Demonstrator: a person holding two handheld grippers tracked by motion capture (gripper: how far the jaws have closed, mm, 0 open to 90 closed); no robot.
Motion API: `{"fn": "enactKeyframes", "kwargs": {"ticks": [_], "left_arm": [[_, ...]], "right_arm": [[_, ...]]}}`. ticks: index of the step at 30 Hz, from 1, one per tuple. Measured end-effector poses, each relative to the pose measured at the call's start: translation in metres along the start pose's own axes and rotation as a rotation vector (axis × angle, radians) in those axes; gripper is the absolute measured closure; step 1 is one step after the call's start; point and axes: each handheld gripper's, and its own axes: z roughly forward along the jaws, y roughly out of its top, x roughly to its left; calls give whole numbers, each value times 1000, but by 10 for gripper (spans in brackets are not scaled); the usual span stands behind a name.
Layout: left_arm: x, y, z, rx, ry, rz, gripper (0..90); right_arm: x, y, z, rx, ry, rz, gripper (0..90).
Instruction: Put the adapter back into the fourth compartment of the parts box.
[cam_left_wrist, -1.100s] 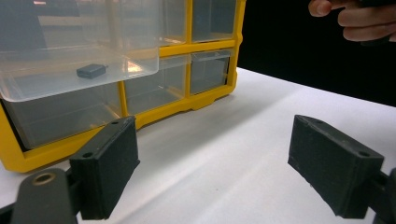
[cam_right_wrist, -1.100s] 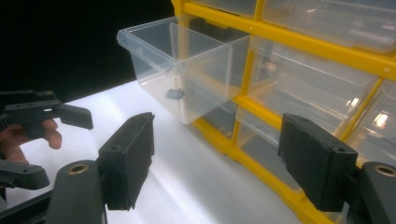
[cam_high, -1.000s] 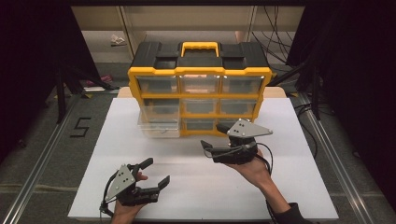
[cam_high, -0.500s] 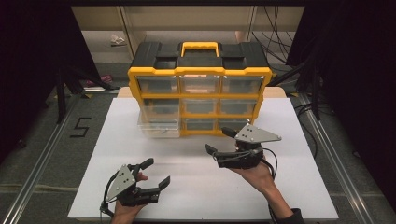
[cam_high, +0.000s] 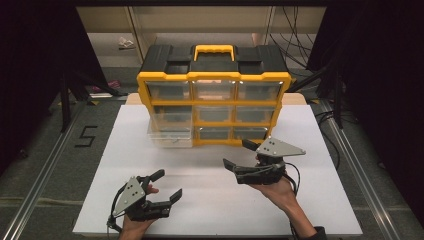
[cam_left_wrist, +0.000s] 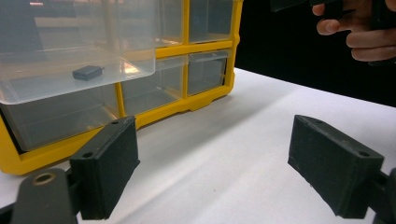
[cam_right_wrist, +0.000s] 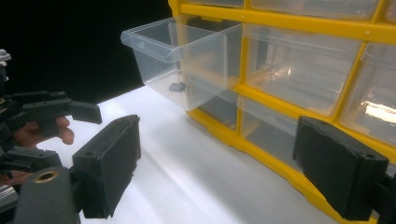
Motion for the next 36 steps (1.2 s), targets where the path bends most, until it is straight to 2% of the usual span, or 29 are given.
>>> {"fn": "enactKeyframes", "kwargs": {"ticks": [14, 36], "left_arm": [[0, 0, 0, 0, -4, 3, 155], [-1, 1, 0, 1, -7, 5, 155]], "right_arm": [[2, -7, -4, -20, -3, 0, 160], [0, -30, -16, -53, -7, 25, 166]]}}
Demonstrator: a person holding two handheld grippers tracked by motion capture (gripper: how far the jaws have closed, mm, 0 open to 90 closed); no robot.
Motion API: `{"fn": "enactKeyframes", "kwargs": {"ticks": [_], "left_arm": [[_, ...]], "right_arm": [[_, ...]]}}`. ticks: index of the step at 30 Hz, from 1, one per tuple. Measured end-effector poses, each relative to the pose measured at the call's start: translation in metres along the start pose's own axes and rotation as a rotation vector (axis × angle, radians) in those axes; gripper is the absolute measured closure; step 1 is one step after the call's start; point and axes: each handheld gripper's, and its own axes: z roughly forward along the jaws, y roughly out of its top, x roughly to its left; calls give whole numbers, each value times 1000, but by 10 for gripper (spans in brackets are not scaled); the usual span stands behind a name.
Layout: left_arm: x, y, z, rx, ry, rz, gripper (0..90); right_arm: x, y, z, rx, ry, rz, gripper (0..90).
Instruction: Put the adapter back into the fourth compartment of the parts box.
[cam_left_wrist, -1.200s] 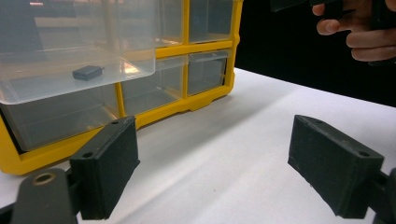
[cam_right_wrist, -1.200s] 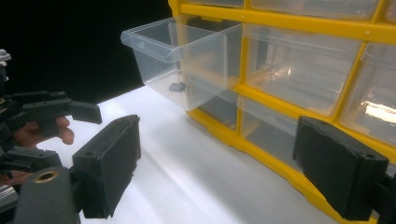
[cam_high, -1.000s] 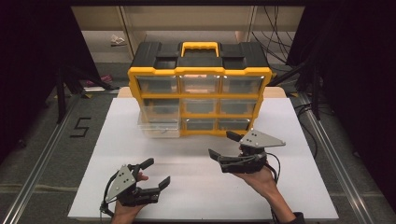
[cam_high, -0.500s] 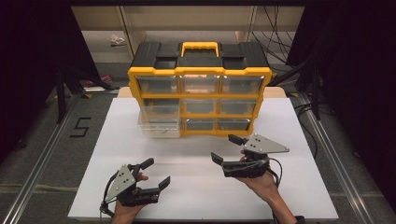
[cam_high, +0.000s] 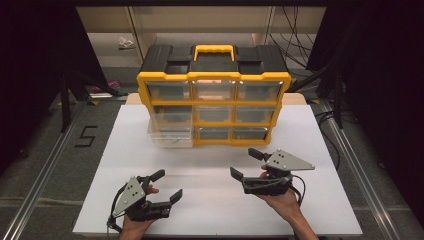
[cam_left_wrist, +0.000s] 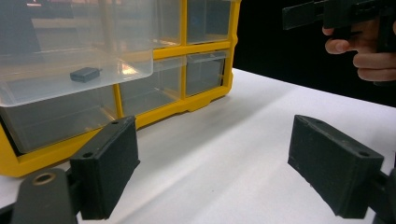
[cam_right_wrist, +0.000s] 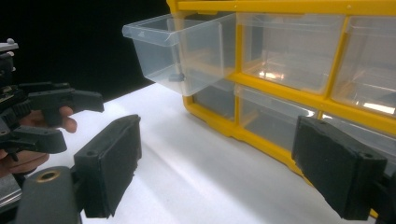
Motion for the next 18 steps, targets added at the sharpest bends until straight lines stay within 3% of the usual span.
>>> {"fn": "enactKeyframes", "kwargs": {"ticks": [18], "left_arm": [[-1, 0, 0, 2, -3, 2, 156]], "right_arm": [[-1, -15, -13, -23, -17, 16, 172]]}}
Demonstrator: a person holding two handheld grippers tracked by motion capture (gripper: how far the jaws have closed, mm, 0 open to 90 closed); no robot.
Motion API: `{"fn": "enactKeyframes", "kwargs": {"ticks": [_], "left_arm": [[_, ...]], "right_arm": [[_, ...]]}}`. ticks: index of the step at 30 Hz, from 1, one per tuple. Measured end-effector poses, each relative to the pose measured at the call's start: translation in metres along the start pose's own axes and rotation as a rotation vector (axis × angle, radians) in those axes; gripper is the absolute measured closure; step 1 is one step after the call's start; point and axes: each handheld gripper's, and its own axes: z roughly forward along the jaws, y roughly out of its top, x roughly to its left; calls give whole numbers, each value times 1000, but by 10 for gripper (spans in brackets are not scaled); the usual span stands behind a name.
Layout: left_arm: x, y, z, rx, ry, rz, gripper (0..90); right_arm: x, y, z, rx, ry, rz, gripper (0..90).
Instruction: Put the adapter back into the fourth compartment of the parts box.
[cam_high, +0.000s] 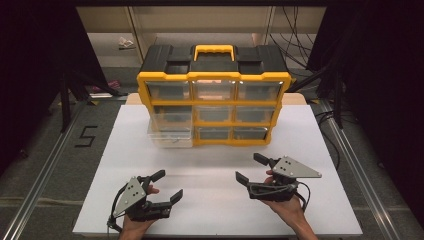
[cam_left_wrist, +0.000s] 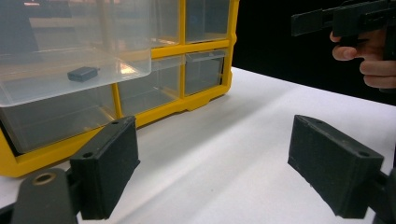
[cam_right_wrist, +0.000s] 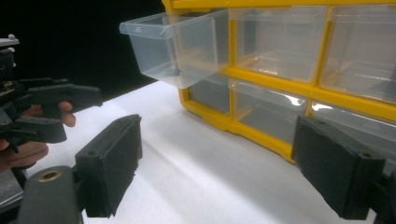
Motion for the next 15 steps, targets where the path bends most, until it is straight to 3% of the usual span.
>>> {"fn": "enactKeyframes", "kwargs": {"ticks": [15], "left_arm": [[0, 0, 0, 5, -5, 1, 156]], "right_arm": [[-3, -18, -8, -4, -18, 5, 174]]}}
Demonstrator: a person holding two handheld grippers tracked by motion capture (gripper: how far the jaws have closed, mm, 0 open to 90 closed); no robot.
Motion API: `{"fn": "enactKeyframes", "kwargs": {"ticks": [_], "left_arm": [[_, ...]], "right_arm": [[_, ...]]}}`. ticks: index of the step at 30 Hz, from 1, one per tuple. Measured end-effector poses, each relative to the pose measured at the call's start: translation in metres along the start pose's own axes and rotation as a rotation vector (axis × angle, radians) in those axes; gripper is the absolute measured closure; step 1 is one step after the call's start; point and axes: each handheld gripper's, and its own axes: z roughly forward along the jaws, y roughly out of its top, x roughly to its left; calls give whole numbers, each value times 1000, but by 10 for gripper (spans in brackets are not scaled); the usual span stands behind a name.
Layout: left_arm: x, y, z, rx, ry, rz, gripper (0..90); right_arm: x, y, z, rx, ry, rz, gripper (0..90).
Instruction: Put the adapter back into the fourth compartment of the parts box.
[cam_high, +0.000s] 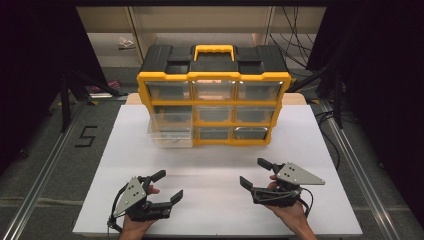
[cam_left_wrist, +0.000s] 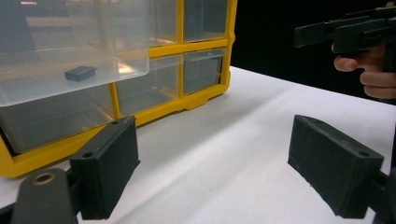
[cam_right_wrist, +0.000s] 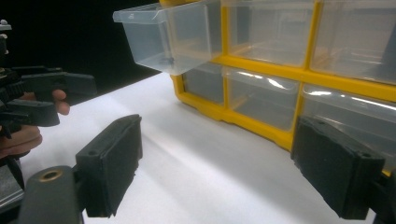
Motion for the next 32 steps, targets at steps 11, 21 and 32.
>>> {"fn": "enactKeyframes", "kwargs": {"ticks": [11, 21, 32], "left_arm": [[0, 0, 0, 2, 0, 0, 156], [0, 0, 0, 0, -4, 3, 156], [0, 0, 0, 1, -3, 3, 156]], "right_arm": [[-2, -15, -13, -12, -26, 8, 177], [-5, -19, -15, -15, -42, 4, 178], [-6, -20, -14, -16, -48, 1, 179]]}}
